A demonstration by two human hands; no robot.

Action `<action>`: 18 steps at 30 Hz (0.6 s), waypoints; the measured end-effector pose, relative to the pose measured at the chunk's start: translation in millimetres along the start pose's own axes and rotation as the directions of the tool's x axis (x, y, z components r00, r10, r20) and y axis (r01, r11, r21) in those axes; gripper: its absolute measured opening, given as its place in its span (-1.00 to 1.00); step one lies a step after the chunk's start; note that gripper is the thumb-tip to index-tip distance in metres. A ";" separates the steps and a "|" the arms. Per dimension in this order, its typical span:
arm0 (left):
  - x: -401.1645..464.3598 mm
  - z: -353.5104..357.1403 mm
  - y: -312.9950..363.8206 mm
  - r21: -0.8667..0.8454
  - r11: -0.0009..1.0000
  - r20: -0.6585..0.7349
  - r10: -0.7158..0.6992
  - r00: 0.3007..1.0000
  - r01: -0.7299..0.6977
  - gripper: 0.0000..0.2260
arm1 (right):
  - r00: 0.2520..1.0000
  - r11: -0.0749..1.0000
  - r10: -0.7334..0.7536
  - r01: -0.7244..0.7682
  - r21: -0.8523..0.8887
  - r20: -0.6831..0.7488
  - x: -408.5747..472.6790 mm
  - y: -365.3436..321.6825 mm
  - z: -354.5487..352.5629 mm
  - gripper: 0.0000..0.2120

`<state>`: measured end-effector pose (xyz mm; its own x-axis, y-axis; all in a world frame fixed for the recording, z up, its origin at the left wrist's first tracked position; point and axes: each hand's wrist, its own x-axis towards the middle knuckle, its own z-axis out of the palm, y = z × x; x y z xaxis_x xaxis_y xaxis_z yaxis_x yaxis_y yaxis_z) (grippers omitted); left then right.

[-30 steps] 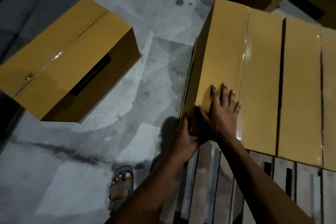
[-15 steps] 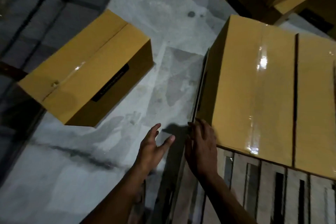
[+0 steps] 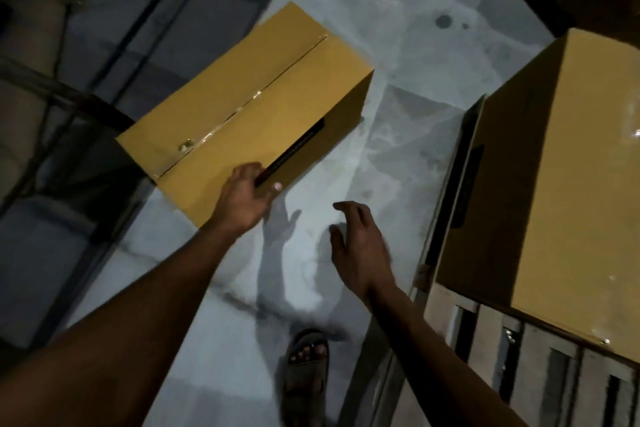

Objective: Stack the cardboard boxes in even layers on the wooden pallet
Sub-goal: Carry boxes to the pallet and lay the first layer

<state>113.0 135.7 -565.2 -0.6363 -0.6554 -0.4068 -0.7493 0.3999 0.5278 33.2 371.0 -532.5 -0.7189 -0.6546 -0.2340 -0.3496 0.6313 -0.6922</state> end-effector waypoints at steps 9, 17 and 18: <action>99.0 -91.3 -116.6 0.285 0.956 -0.082 -0.043 0.996 0.065 -0.19 | 0.986 0.998 -0.039 0.030 0.055 0.160 34.9 -35.7 84.1 -0.58; 146.9 -121.6 -125.9 0.415 0.885 0.044 -0.250 0.967 0.210 0.43 | 0.972 0.996 -0.013 -0.007 0.085 0.234 55.4 -43.4 112.1 -0.51; 148.6 -123.1 -125.6 0.408 0.888 0.036 -0.246 0.969 0.210 0.42 | 0.973 0.995 0.001 -0.024 0.095 0.229 60.4 -44.0 113.1 -0.50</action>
<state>135.1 -90.8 -600.2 -0.4388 -0.7104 -0.5503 -0.8744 0.4787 0.0793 73.1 256.7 -593.4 -0.5624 -0.7317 -0.3852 -0.2736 0.6043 -0.7483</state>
